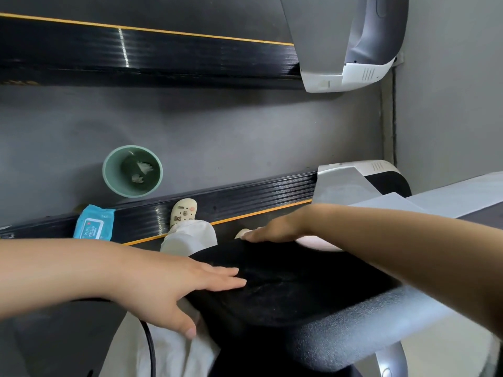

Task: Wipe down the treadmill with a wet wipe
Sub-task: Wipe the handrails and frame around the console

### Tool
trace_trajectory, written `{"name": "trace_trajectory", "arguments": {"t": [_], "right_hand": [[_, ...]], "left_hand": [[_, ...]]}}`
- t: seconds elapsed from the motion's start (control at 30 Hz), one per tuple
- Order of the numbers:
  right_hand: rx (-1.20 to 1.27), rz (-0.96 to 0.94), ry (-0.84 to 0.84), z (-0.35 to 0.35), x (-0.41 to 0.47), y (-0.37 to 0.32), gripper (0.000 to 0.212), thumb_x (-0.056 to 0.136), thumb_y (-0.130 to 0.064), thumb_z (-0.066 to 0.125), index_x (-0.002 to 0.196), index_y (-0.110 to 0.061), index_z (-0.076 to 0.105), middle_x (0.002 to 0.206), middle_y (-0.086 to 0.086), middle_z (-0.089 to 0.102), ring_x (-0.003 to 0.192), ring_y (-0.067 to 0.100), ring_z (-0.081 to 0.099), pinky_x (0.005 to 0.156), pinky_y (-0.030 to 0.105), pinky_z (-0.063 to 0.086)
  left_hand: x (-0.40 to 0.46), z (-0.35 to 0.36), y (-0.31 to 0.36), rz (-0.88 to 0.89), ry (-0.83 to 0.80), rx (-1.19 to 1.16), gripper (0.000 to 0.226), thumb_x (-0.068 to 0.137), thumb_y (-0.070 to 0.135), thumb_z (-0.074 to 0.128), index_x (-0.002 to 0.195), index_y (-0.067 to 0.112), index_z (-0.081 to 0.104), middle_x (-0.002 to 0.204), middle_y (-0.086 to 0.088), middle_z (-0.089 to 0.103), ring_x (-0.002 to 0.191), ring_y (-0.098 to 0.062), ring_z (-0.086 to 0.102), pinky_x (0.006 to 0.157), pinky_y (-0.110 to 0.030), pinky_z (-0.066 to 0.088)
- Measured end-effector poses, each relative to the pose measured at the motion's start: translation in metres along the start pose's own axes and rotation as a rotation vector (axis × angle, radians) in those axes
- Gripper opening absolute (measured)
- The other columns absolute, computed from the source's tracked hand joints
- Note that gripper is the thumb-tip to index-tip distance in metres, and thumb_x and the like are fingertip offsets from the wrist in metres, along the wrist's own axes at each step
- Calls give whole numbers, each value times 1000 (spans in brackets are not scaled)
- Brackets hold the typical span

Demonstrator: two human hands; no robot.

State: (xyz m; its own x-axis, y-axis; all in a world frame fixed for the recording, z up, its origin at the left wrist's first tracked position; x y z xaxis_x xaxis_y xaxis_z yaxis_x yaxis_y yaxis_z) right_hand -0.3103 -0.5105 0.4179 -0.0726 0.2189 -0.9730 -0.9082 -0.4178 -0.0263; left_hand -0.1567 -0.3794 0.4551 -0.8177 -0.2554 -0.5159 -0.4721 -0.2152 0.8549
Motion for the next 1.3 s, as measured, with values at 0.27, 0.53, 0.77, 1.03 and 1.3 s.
{"name": "trace_trajectory", "arguments": {"t": [0.27, 0.53, 0.77, 1.03, 1.3], "right_hand": [[-105, -228, -111, 6, -65, 22, 63, 97, -44, 43, 150, -38, 10, 156, -23, 4, 141, -3, -6, 116, 30, -8], [-350, -255, -79, 12, -41, -4, 101, 78, -59, 63, 152, -26, 3, 159, -12, -1, 145, 7, -4, 118, 35, -5], [-364, -210, -79, 14, -100, 17, 81, 75, -72, 20, 148, -43, -2, 155, -26, -3, 139, -9, -11, 118, 37, -11], [-447, -432, 34, 45, -93, -19, 77, 88, -68, 30, 151, -36, 0, 156, -22, -3, 141, -6, -12, 117, 36, -11], [-479, -318, 116, 33, -120, 20, 71, 80, -80, 14, 144, -52, 5, 153, -31, -1, 139, -11, -8, 118, 39, -7]], "left_hand": [[6, -5, -11, 95, -106, 2, 81, 90, 37, 58, 119, 71, -9, 137, 50, -12, 110, 37, -7, 96, 3, 2], [5, -1, -16, 93, -102, 23, 85, 90, 37, 58, 113, 77, -14, 139, 46, -19, 115, 31, -2, 93, 7, 5], [2, -1, -14, 61, -119, 23, 88, 90, 38, 57, 105, 85, -16, 144, 40, -18, 123, 19, 3, 109, -14, 16], [4, -4, -17, 79, -110, -37, 83, 91, 33, 58, 112, 81, -6, 145, 37, -15, 123, 22, -1, 104, -8, 7], [8, -6, -17, 17, -78, -54, 86, 88, 36, 62, 123, 73, -7, 143, 42, 6, 130, 19, 11, 105, -5, 10]]}}
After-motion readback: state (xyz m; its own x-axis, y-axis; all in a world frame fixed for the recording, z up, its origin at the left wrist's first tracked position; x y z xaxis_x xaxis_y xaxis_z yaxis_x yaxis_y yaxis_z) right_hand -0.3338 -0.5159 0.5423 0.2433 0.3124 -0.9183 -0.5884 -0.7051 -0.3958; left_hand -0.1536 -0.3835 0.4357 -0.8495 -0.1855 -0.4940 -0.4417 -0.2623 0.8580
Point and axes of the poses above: each hand's wrist, its own x-axis towards the middle knuckle, its own z-axis out of the palm, y = z × x, the point moved 3 cm from there along x, towards the middle knuckle
